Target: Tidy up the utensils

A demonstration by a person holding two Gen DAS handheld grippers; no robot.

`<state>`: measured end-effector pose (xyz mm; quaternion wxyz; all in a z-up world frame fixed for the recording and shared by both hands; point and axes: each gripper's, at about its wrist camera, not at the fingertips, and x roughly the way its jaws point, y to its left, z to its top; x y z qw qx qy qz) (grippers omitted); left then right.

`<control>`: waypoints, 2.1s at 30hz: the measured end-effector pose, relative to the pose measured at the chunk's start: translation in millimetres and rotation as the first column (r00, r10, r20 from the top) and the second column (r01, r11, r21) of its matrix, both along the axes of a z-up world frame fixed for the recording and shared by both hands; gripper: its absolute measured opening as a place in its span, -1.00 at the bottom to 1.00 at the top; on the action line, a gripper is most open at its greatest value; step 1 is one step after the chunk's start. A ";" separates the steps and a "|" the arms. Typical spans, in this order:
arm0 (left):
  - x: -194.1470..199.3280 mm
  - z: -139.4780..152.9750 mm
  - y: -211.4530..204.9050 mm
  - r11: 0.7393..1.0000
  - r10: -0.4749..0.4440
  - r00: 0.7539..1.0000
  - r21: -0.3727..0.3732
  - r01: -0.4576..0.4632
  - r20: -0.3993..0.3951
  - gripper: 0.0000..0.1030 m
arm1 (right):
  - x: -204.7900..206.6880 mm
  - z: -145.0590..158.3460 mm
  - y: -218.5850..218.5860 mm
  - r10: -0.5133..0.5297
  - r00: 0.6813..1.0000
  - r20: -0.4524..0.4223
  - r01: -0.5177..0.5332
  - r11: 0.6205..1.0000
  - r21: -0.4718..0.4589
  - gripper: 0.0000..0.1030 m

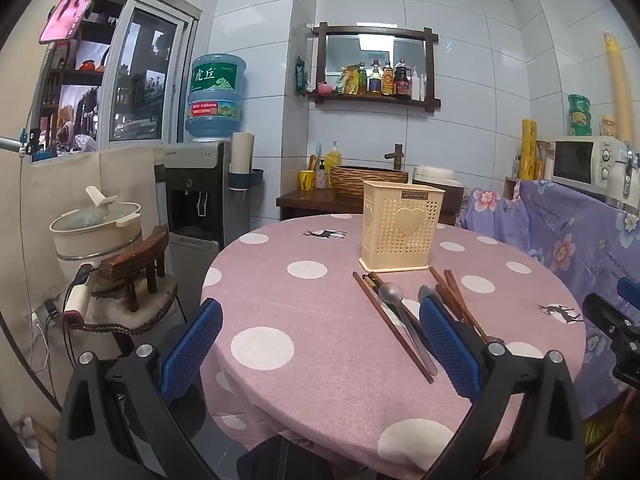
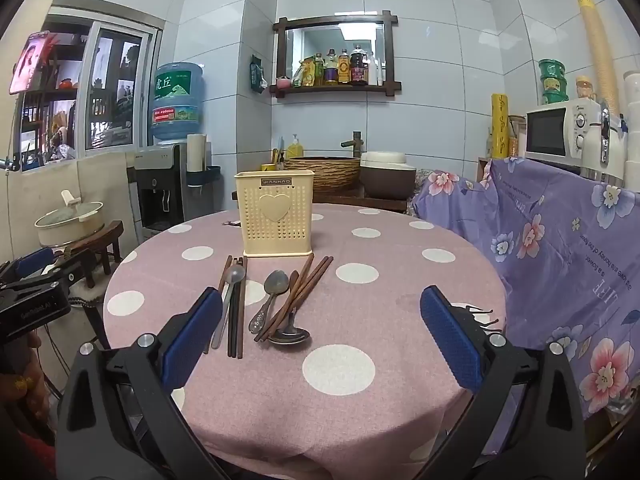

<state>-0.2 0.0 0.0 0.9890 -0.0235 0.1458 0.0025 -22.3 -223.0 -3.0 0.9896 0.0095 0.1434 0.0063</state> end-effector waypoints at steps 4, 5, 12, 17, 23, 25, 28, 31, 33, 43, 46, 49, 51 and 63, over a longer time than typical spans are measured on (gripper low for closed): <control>0.3 -0.3 -0.6 1.000 -0.003 1.000 0.008 0.003 -0.003 0.90 | 0.6 -0.1 -0.5 0.001 1.000 -0.007 -0.001 1.000 0.006 0.90; 0.3 -0.4 -0.6 1.000 -0.004 1.000 0.008 0.004 -0.003 0.90 | 0.4 0.0 -0.3 0.002 1.000 -0.006 -0.002 1.000 0.004 0.90; 0.1 1.5 -2.2 1.000 -0.005 1.000 0.014 0.005 -0.001 0.90 | 1.8 1.5 0.1 0.001 1.000 -0.014 -0.001 1.000 0.008 0.90; -0.9 0.8 -2.3 1.000 -0.005 1.000 0.019 0.005 -0.004 0.90 | 2.0 -2.2 -0.2 0.000 1.000 -0.016 0.000 1.000 0.010 0.90; -1.0 -0.5 -4.1 1.000 -0.007 1.000 0.019 0.007 -0.003 0.90 | 4.1 -1.3 -1.9 0.000 1.000 -0.017 0.000 1.000 0.013 0.90; -0.7 2.0 -3.7 1.000 -0.006 1.000 0.025 0.006 -0.004 0.90 | 4.8 -1.9 -2.2 0.001 1.000 -0.017 -0.001 1.000 0.012 0.90; -0.5 2.2 -4.0 1.000 -0.008 1.000 0.027 0.008 -0.006 0.90 | 4.4 -1.2 -2.1 0.001 1.000 -0.018 -0.001 1.000 0.014 0.90; -0.4 2.6 -4.8 0.999 -0.010 1.000 0.032 0.010 -0.007 0.90 | 4.8 -2.4 -1.7 0.001 1.000 -0.019 -0.001 1.000 0.013 0.90; -0.3 2.9 -4.8 0.999 -0.011 1.000 0.033 0.011 -0.007 0.90 | 4.4 -1.6 -0.3 0.000 1.000 -0.020 0.001 1.000 0.014 0.90; -0.8 2.1 -5.8 0.999 -0.010 1.000 0.033 0.010 -0.007 0.90 | 4.8 -2.1 -0.9 0.001 1.000 -0.021 0.000 1.000 0.014 0.90; -0.6 1.6 -5.7 0.999 -0.010 1.000 0.033 0.010 -0.007 0.90 | 4.8 -2.1 -0.7 0.000 1.000 -0.021 0.000 1.000 0.014 0.90; -0.7 1.3 -5.7 0.999 -0.009 1.000 0.034 0.010 -0.007 0.90 | 4.8 -2.1 -0.7 0.000 1.000 -0.021 0.000 1.000 0.014 0.90; -0.5 0.9 -6.3 0.999 -0.010 1.000 0.035 0.010 -0.008 0.90 | 4.8 -2.1 -0.7 0.000 1.000 -0.021 0.000 1.000 0.014 0.90; -0.4 -1.4 -9.6 0.999 -0.012 1.000 0.040 0.013 -0.012 0.90 | 4.1 -1.7 -1.7 0.001 1.000 -0.025 0.000 1.000 0.016 0.90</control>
